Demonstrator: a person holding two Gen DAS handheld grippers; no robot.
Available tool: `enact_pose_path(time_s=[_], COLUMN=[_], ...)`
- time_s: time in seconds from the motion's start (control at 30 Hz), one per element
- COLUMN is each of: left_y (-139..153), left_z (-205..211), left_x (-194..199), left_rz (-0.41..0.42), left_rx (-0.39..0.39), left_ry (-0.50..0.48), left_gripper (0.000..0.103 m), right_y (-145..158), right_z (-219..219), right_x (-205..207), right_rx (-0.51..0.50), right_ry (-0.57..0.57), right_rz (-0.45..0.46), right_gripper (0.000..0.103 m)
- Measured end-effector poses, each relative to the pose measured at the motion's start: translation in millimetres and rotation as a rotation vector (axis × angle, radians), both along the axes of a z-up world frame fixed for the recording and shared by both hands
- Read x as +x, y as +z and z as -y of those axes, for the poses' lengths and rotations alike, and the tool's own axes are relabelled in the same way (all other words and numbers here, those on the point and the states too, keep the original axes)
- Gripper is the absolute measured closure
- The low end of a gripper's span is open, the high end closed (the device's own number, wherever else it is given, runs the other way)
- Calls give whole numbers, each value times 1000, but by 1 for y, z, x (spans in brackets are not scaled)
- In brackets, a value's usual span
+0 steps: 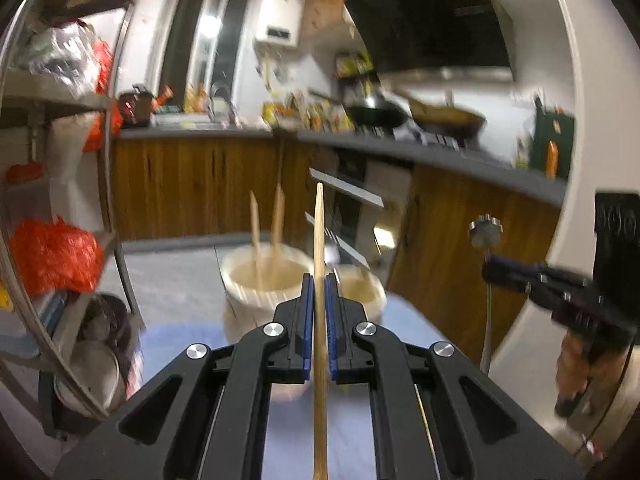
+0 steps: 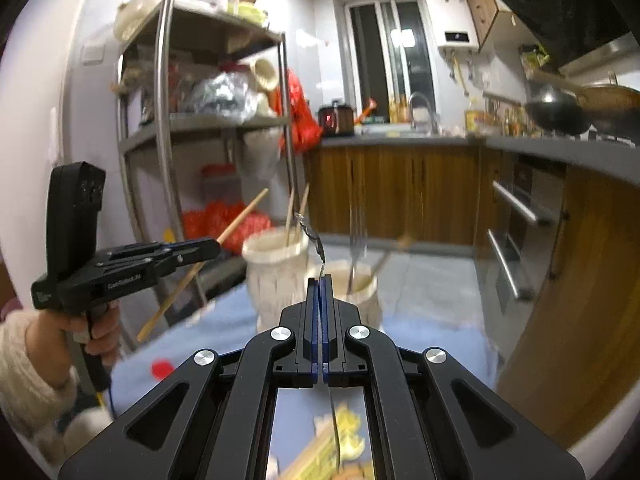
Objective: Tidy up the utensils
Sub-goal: 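Carry the chopstick to the tall cup while the right tool carries the spoon to the small cup, then open both tools to drop the chopstick and spoon into their cups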
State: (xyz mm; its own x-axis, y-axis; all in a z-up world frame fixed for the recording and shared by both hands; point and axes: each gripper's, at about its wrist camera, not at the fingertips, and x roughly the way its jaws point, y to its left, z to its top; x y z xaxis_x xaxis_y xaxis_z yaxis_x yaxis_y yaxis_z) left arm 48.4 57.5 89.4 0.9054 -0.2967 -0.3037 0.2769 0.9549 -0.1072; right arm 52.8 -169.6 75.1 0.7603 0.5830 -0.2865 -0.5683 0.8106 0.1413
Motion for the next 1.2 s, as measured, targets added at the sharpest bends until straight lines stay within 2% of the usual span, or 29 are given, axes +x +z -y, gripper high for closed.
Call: enact_pose_path(time_s=[0.17, 0.3, 0.47, 0.6, 0.83, 1.03, 1.2], left_y=[35, 48, 41, 24, -4, -27, -39], left_z=[-13, -12, -3, 1, -2, -13, -13], left_x=[40, 68, 102, 116, 110, 95, 85], left_rz=[92, 135, 175, 179, 142, 35, -2], left_rx=[-86, -112, -116, -109, -65, -45, -11], left_ry=[33, 58, 93, 115, 96, 78, 84], left_gripper=[97, 97, 97, 97, 97, 97, 97], right_y=[25, 33, 22, 4, -25, -46, -56], right_z=[-8, -16, -22, -27, -36, -37, -39], right_x=[42, 69, 95, 107, 112, 109, 106], right_rx=[124, 186, 236, 227, 176, 151, 123], right_ry=[-45, -86, -126, -142, -110, -81, -74], right_rz=[39, 75, 81, 81, 26, -51, -89], right_gripper=[101, 101, 101, 101, 101, 101, 101])
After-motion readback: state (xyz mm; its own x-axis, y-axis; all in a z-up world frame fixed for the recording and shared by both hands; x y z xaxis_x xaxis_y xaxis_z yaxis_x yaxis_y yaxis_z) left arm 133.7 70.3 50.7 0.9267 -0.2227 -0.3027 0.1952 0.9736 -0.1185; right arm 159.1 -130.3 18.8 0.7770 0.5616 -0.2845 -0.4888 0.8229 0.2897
